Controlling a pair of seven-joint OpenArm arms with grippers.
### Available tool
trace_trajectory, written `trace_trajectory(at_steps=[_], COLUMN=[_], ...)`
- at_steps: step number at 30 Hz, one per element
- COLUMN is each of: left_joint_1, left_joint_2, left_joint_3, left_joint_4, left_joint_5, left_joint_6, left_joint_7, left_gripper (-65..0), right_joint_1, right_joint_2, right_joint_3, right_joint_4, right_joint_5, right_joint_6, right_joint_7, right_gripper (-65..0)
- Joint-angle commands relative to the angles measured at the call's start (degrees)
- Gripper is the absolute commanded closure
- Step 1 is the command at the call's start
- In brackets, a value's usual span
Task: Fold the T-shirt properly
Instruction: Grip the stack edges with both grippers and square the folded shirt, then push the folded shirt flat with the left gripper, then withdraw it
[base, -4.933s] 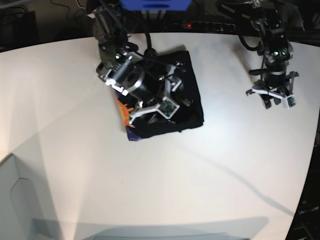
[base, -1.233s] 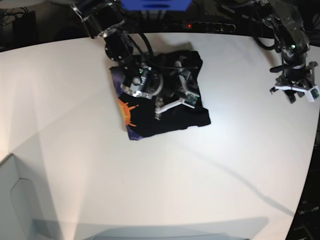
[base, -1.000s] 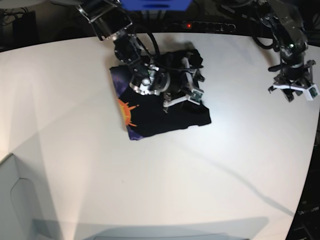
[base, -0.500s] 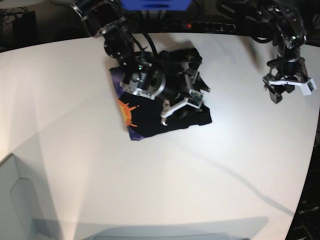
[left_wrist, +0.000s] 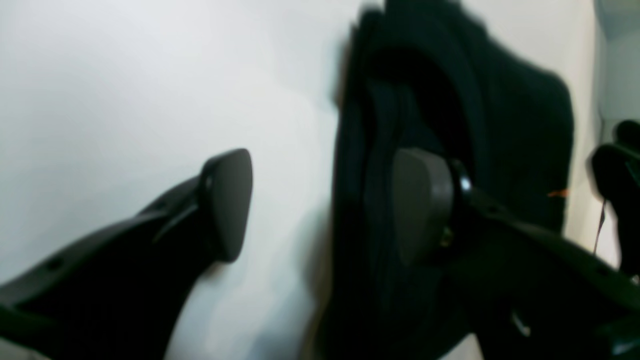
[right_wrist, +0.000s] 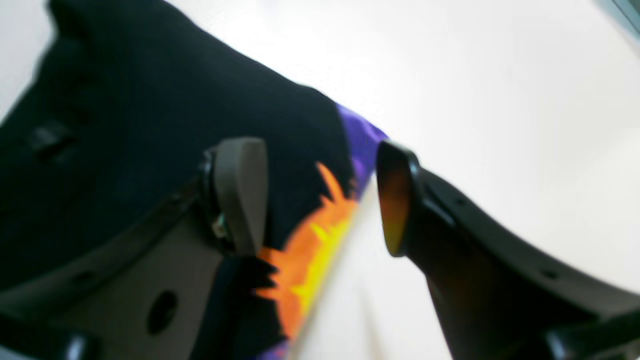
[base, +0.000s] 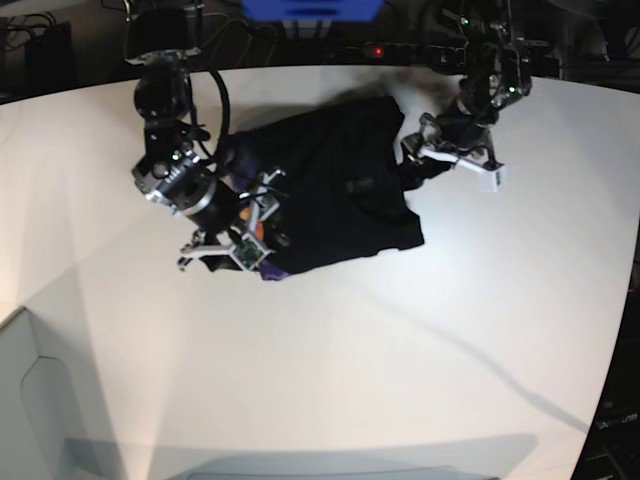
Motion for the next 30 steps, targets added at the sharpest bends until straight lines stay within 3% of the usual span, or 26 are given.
trace_trajectory(at_steps=[1, 9, 17, 20, 23, 30], left_joint_1=[-0.56, -4.69, -6.89, -7.86, -11.11, -26.32], left_joint_2=[-0.64, -0.99, -0.99, -2.93, -7.15, -17.52], left_joint_3=[0.77, 7.27, 8.86, 10.00, 14.92, 37.25], left_joint_4=[-0.49, -6.64, -11.83, -14.29, -16.58, -21.85], left_joint_5=[-0.49, -0.49, -0.40, -0.49, -0.49, -0.40], left_joint_6=[-0.36, -0.45, -0.45, -0.45, -0.45, -0.45], left_joint_7=[-0.56, -0.12, -0.03, 0.06, -0.03, -0.03], left_gripper=[-42.2, -40.2, -0.1, -0.8, 0.0, 0.0], right_joint_1=[0.35, -0.62, -0.53, -0.53, -0.27, 0.08], right_joint_2=[-0.12, -0.12, -0.12, -0.12, -0.29, -0.20], right_joint_3=[1.02, 5.59, 9.28, 10.69, 12.54, 16.41], right_joint_4=[1.07, 1.07, 1.07, 1.07, 1.07, 1.07], right_joint_5=[0.99, 0.90, 0.90, 0.90, 0.90, 0.90], right_joint_6=[-0.25, -0.25, -0.25, -0.25, -0.25, -0.25], right_joint_7=[1.52, 1.52, 1.52, 1.52, 1.52, 1.52], right_gripper=[-35.4, -35.3, -35.2, -35.2, -35.2, -35.2])
